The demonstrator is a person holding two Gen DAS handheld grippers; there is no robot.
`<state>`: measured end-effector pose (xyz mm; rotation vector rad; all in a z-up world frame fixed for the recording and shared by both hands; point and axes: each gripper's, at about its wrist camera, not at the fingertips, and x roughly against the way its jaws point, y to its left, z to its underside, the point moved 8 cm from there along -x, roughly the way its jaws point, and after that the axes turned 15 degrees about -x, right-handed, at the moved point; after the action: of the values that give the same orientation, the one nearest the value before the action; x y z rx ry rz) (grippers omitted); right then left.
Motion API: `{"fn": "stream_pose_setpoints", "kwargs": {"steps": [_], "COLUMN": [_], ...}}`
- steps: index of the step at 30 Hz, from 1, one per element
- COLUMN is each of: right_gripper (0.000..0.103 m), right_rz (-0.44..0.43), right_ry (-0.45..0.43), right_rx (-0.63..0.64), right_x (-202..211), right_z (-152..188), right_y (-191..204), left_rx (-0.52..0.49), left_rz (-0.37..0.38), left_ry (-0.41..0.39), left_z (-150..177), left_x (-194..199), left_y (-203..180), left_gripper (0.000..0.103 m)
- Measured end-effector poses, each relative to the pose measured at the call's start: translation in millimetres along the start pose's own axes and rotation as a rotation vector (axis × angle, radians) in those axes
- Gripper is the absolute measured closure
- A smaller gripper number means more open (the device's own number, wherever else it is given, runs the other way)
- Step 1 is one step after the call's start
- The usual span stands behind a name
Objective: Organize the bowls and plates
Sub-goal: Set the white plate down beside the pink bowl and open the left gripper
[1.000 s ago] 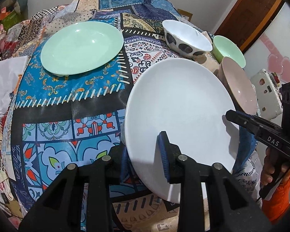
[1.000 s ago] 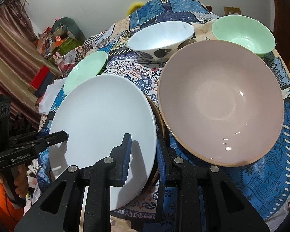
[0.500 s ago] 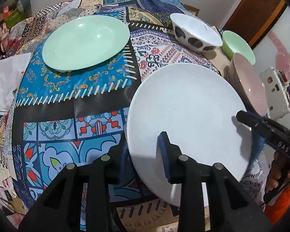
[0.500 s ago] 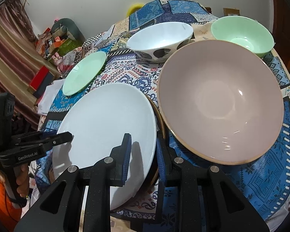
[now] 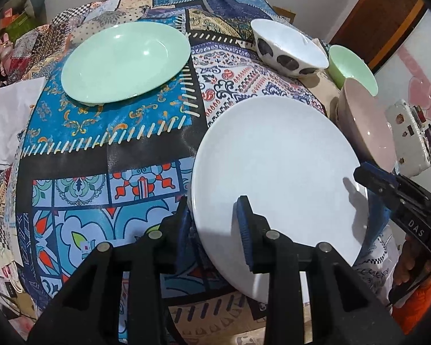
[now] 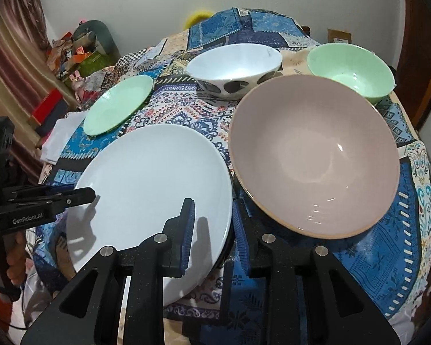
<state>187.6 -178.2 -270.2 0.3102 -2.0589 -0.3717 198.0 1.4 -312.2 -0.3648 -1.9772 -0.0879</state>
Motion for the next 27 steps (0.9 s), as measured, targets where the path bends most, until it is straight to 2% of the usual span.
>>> {"fn": "stream_pose_setpoints", "kwargs": {"steps": [6, 11, 20, 27], "right_gripper": [0.076, 0.071, 0.069, 0.069], "right_rz": [-0.029, -0.063, -0.101, -0.105], "right_ry": [-0.033, -0.051, -0.062, -0.049], "right_rx": [0.045, 0.082, 0.146, 0.187], "right_x": [13, 13, -1, -25], "right_z": [-4, -10, -28, -40], "right_y": [21, 47, 93, 120], "left_rx": [-0.007, 0.018, 0.099, 0.123], "left_rz": [-0.025, -0.065, -0.152, -0.181], "left_ry": [-0.045, -0.089, -0.136, -0.139], "left_z": [-3, -7, -11, -22], "left_x": [20, 40, 64, 60], "left_y": [7, 26, 93, 132], "left_gripper": [0.072, 0.072, 0.071, 0.071]}}
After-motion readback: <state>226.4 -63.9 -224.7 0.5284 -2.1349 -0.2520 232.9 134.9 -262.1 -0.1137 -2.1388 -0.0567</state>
